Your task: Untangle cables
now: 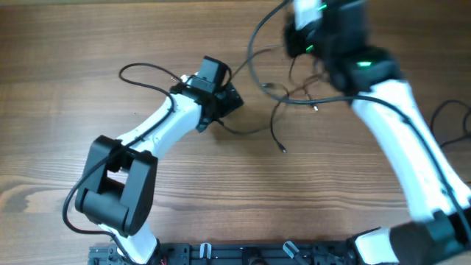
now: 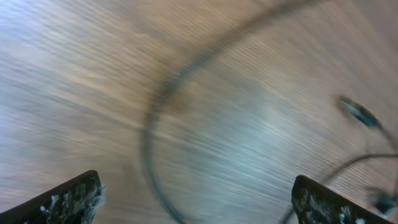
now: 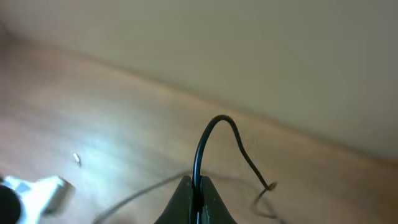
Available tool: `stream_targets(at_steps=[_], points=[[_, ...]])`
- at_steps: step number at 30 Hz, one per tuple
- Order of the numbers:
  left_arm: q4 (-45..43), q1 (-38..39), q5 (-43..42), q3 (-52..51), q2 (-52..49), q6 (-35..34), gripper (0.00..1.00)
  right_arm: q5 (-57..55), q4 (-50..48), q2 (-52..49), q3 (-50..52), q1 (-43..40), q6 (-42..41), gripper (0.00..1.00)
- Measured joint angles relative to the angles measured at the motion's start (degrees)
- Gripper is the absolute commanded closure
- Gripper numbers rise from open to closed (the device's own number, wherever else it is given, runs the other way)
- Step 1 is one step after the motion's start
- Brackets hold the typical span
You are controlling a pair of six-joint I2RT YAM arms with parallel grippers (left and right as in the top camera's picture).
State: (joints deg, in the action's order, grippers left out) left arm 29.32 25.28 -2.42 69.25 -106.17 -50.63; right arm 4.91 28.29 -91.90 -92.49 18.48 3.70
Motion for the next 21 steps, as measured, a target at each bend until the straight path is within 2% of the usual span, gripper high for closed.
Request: stream_targets(at_steps=[3,5,6,7,8,14,18,21], points=[[-3.0,3.0,-0.1,0.0,-0.5,0.2,0.30,2.4,1.6,1.7,-0.8,-0.7,0.0,0.95],[-3.2,4.6,-0.1,0.0,-2.5,0.6,0.56,2.6,1.7,0.9,-0.7,-0.7,0.0,0.96],[-2.7,5.0,-0.2,0.0,-3.9,0.4,0.76,2.7,1.0,0.6,-0.6,-1.0,0.0,0.96],[-1.5,5.4,0.1,0.1,-5.6,0.4,0.89,2.8,-0.7,0.4,-0.6,-1.8,0.0,0.96],[-1.1,5.4,-0.3,0.4,-5.8,0.0,0.94,2.8,-2.4,0.3,-0.6,-3.2,-0.2,0.96],[1.1,4.4,-2.2,1.5,-7.3,-2.1,0.96,2.8,-16.5,0.0,-5.9,-15.9,-2.6,0.96],[9.4,1.5,-6.1,2.6,-7.6,-2.9,0.96,2.5,-28.9,0.3,-13.4,-27.5,-3.1,0.96],[15.6,-1.2,-7.1,2.9,-7.6,-2.6,0.96,2.5,-29.1,-0.1,-13.8,-32.2,-3.0,0.96]])
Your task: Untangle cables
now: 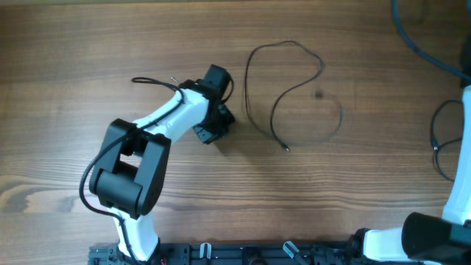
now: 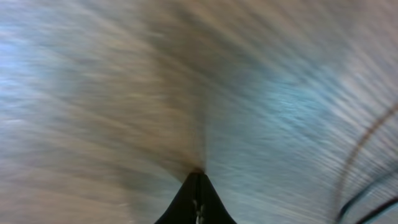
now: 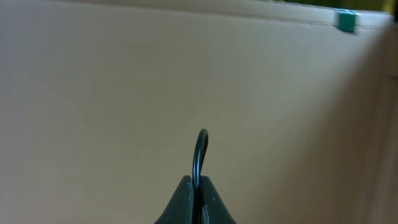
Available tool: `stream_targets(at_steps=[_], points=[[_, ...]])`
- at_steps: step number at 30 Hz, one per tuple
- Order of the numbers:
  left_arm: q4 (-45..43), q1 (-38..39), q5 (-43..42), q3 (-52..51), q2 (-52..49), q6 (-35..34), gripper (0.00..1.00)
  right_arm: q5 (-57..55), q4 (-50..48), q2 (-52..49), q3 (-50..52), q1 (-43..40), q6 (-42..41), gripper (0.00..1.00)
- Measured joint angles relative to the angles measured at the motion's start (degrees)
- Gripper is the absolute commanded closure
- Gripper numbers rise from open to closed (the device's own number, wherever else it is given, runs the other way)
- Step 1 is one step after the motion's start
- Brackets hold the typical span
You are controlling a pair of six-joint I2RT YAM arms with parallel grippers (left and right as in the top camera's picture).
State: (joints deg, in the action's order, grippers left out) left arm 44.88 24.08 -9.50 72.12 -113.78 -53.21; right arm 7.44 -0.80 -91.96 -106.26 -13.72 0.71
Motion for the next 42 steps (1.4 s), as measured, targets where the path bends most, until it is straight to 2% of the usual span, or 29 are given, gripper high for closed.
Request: stream_targets(at_steps=[6,13,17,25,27,30,31,33,35,36,37,40,41,42], points=[[4.2,-1.2,2.7,0.1,0.1,0.0,0.96,-2.6,4.8,-12.2,-0.1,-4.4,1.3,0.96],[3.9,-1.1,3.0,0.1,0.1,0.0,0.96,-9.0,3.8,-28.3,0.0,-9.4,1.6,0.96],[1.9,-1.0,3.7,-0.3,0.4,0.0,0.96,-9.5,-0.7,-33.5,0.0,-14.0,1.6,0.96],[1.0,-1.0,4.2,-0.3,0.4,0.0,0.96,-9.5,-18.8,-36.8,0.2,-20.8,1.9,0.96],[0.9,-1.0,4.2,-0.3,0.4,0.0,0.96,-9.0,-15.8,-38.4,-0.3,-21.8,1.9,0.96],[-0.4,-1.0,4.9,-0.3,0.4,0.0,0.96,-7.4,-5.3,-44.5,-0.3,-21.6,0.9,0.93],[-0.4,-1.0,5.0,-0.3,0.4,0.0,0.96,-6.9,-3.0,-46.4,-0.2,-21.0,0.4,0.75],[-0.4,-1.0,4.9,-0.3,0.4,0.0,0.93,-5.2,0.3,-48.4,0.1,-19.2,-0.4,0.00],[-0.6,-1.0,5.0,-0.3,0.4,0.0,0.85,-3.3,4.2,-48.3,-0.7,-17.2,-0.7,0.00],[-0.8,-0.7,5.1,-0.2,0.4,0.0,0.60,-2.1,8.5,-48.3,-2.2,-15.7,-0.7,0.00],[-1.1,-0.5,5.2,-0.2,0.4,-0.1,0.42,-1.6,12.7,-48.2,-3.9,-14.8,-1.0,0.00],[-1.9,0.7,6.2,0.3,0.5,0.2,0.05,-0.9,21.9,-45.3,-7.4,-13.7,-4.2,0.00],[-1.7,1.3,7.1,0.5,0.5,0.1,0.00,-1.1,25.7,-41.6,-7.9,-13.7,-6.0,0.00],[-1.6,1.7,8.0,0.5,0.5,0.0,0.00,-3.3,28.9,-38.7,-8.5,-13.8,-7.8,0.00]])
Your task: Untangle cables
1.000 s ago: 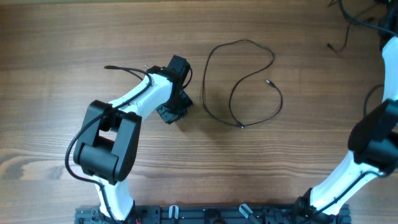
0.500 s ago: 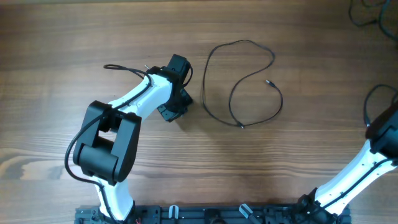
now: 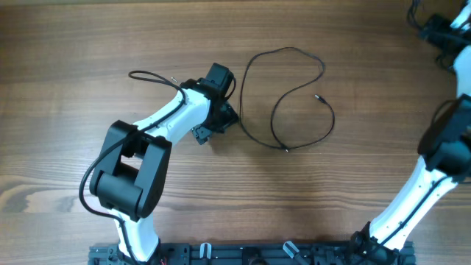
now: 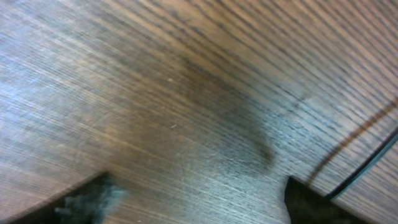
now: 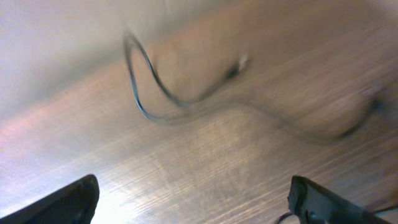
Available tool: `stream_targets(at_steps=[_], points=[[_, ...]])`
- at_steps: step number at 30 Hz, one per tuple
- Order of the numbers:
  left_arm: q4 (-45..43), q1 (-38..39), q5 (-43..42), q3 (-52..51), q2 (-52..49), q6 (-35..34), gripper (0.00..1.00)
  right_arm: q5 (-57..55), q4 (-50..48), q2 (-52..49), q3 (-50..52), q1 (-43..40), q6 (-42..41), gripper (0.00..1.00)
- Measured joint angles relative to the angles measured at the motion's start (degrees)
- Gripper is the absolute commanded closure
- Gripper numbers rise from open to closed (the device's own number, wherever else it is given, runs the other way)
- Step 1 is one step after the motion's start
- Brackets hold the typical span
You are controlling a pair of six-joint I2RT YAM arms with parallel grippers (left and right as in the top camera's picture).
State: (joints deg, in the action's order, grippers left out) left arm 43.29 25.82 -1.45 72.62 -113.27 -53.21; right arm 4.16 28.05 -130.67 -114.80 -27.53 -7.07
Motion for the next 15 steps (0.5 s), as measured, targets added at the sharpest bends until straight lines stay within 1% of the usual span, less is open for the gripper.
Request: stream_targets(at_steps=[1,2,3,5,7,8,9,10,12,13,15], points=[[0.2,0.3,0.9,0.0,0.0,0.2,0.00,-5.9,4.3,4.2,-0.2,0.0,-2.9,0.00],[0.5,0.7,2.0,0.0,0.0,0.2,0.00,-11.3,6.2,7.4,-0.8,-0.1,-4.5,0.00],[0.5,0.9,2.6,0.0,0.0,0.2,0.00,-19.5,9.0,10.1,-1.8,-0.1,-5.8,0.00],[0.7,1.1,4.0,-0.2,0.0,0.2,0.00,-29.7,15.0,12.4,-2.7,-0.3,-6.9,0.00],[0.8,1.1,4.7,-0.2,0.0,0.2,0.00,-32.5,23.5,12.1,-1.8,-0.6,-8.7,0.00],[0.9,1.1,5.1,-0.3,-0.1,0.2,0.00,-30.3,25.5,11.8,-1.5,-0.6,-9.2,0.00],[0.9,1.1,5.3,-0.3,-0.1,0.2,0.00,-24.2,28.2,11.6,-1.4,-0.6,-9.4,0.00],[0.9,1.1,5.5,-0.3,-0.1,0.2,0.00,-13.9,30.5,11.6,-0.8,0.2,-9.2,0.00],[1.3,1.0,6.0,-0.4,-0.1,0.2,0.00,0.1,30.9,11.6,0.2,2.6,-5.9,0.00],[1.7,0.4,6.1,-0.5,0.1,0.2,0.00,6.9,31.3,11.6,1.6,6.1,-3.5,0.00],[2.4,-1.8,5.7,-1.7,1.2,0.2,0.00,9.3,35.5,11.6,4.5,12.8,-3.7,0.00]])
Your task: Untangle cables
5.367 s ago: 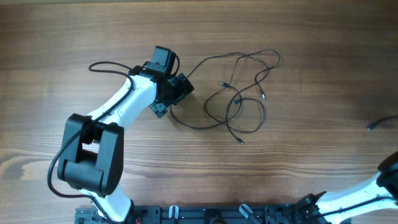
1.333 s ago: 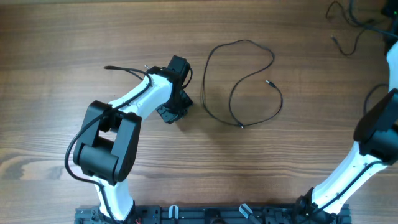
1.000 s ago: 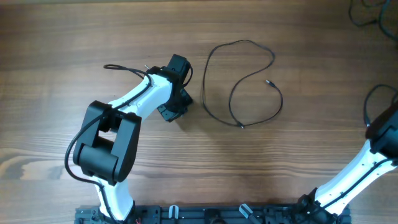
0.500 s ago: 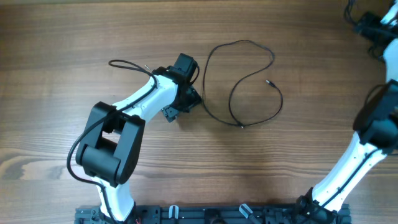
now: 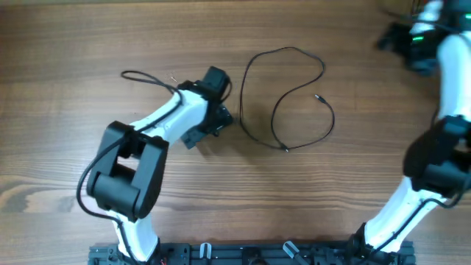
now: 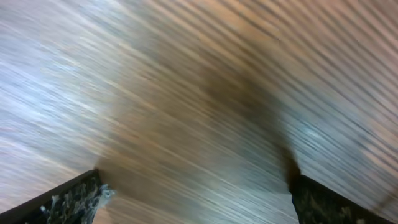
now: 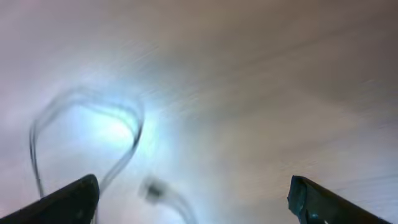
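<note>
A thin black cable (image 5: 283,96) lies alone in a loose loop at mid table, its plug ends free. My left gripper (image 5: 206,129) rests just left of that loop, open. Its wrist view is blurred, showing only wood between the fingers (image 6: 68,199). The left gripper (image 6: 199,205) holds nothing. My right gripper (image 5: 390,38) hovers at the far right of the table, open. In its blurred wrist view the right gripper (image 7: 199,205) is empty, and a cable loop (image 7: 87,118) with a plug-like end (image 7: 152,190) lies beyond it.
The left arm's own black lead (image 5: 143,76) arcs over the table at the left. The right arm's white links (image 5: 449,110) stand along the right edge. A black rail (image 5: 243,254) runs along the front edge.
My right gripper has come leftward from the far right corner and stays open. The left gripper has shifted slightly and stays open. The looped cable has not moved.
First my right gripper was shut on a cable raised over a tangle at mid table, the left open beside it. Then the right held its cable off to the right, one cable remained looped, and the left was shut. Later both stood open, as now.
</note>
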Available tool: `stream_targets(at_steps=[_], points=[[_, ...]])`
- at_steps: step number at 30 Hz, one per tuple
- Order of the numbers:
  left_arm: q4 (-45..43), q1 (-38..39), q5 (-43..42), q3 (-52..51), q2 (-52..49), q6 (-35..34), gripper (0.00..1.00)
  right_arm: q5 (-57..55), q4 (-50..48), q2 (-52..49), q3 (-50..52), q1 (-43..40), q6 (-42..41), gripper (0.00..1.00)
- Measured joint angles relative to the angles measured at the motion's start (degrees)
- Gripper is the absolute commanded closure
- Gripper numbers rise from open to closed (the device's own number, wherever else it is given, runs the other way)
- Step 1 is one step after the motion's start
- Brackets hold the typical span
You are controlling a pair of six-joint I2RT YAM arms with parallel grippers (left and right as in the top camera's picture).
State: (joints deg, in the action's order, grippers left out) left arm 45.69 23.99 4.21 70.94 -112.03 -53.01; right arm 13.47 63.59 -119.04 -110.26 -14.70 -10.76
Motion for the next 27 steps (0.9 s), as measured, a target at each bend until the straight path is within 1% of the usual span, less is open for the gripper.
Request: stream_targets(at_steps=[1,2,5,6,9,15,17,21,24,26,27], points=[[0.6,-2.1,-0.1,-1.0,1.0,0.0,0.00,0.0,1.3,0.0,1.2,2.3,-1.2,0.00],[0.6,-4.2,-0.2,-1.6,2.3,0.0,0.00,-0.7,3.3,0.0,4.0,7.4,-5.1,0.00],[0.3,-9.7,-0.2,-1.9,7.9,0.0,0.00,-2.8,3.3,0.0,12.0,14.8,-16.2,0.00],[0.3,-11.8,-0.2,-1.9,10.2,0.0,0.00,-3.1,2.4,-0.1,16.3,18.6,-21.6,0.00],[0.8,-13.3,-0.2,-1.9,10.6,0.0,0.00,-3.5,-1.5,-0.2,22.1,22.9,-29.5,0.00],[0.9,-13.7,-0.2,-1.9,10.6,0.0,0.00,-6.3,0.2,-0.3,29.3,26.9,-43.8,0.00],[0.8,-13.7,-0.2,-1.9,10.6,0.0,0.00,-6.3,-0.1,-0.2,29.3,27.0,-45.3,0.00],[0.1,-13.7,-0.2,-1.9,10.6,0.0,0.00,-6.5,-6.6,-0.1,29.4,27.0,-46.7,0.00],[0.2,-13.7,-0.2,-1.9,10.6,0.0,0.00,-9.7,-8.0,0.7,29.5,27.0,-46.4,0.00],[0.1,-13.7,-0.2,-1.9,10.6,0.0,0.00,-11.8,-7.7,3.4,30.2,27.0,-46.1,0.00],[0.2,-13.7,-0.2,-1.9,10.6,0.0,0.00,-12.5,-6.6,7.0,30.3,27.0,-45.5,0.00]])
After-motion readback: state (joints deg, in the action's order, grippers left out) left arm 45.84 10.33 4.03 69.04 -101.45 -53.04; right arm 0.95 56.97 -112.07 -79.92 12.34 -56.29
